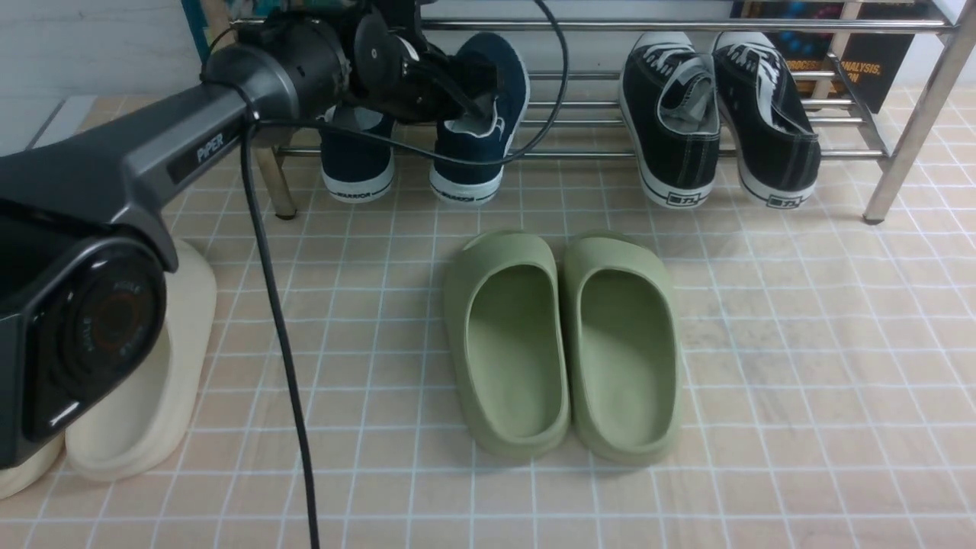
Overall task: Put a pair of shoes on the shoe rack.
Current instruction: Use the left arm to put a shoe into the shoe rack
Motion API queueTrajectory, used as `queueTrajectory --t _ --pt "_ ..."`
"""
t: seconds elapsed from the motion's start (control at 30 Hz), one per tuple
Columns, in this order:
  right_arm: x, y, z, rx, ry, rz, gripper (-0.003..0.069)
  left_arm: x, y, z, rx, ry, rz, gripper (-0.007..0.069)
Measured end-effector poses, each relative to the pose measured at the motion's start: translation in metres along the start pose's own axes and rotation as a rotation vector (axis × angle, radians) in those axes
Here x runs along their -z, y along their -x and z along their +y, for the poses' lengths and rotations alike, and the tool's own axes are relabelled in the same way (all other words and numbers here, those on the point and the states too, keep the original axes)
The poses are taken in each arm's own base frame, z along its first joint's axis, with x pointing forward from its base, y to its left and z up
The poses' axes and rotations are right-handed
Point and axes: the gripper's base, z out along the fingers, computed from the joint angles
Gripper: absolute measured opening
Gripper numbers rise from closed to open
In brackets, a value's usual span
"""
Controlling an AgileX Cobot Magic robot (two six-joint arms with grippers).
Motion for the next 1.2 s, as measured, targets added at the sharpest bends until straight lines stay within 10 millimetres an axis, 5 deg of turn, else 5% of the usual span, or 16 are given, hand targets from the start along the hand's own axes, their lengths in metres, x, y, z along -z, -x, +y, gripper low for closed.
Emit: queueTrajectory --t 0.2,0.37,0.6,0.7,0.93,1.2 --pt "0.000 0.000 0.000 0.000 0.000 0.000 0.0238 0.004 0.007 -0.002 -0.005 -0.005 -0.030 0.0360" --pt "0.000 0.000 0.000 0.000 0.000 0.000 0.0239 0.038 0.025 -0.008 -0.009 -0.003 0.020 0.0387" --pt "0.000 0.000 0.000 0.000 0.000 0.000 0.0239 0.101 0.049 -0.015 -0.088 0.022 0.108 0.0337" --pt "0.000 0.000 0.000 0.000 0.000 0.000 0.0239 0.116 0.046 -0.016 -0.117 0.029 0.216 0.0237" --pt "0.000 0.000 0.000 0.000 0.000 0.000 0.0239 0.078 -0.004 -0.016 -0.079 -0.071 0.499 0.0017" --pt "0.000 0.000 0.000 0.000 0.000 0.000 0.0239 0.037 -0.029 -0.017 -0.064 -0.147 0.489 0.0002"
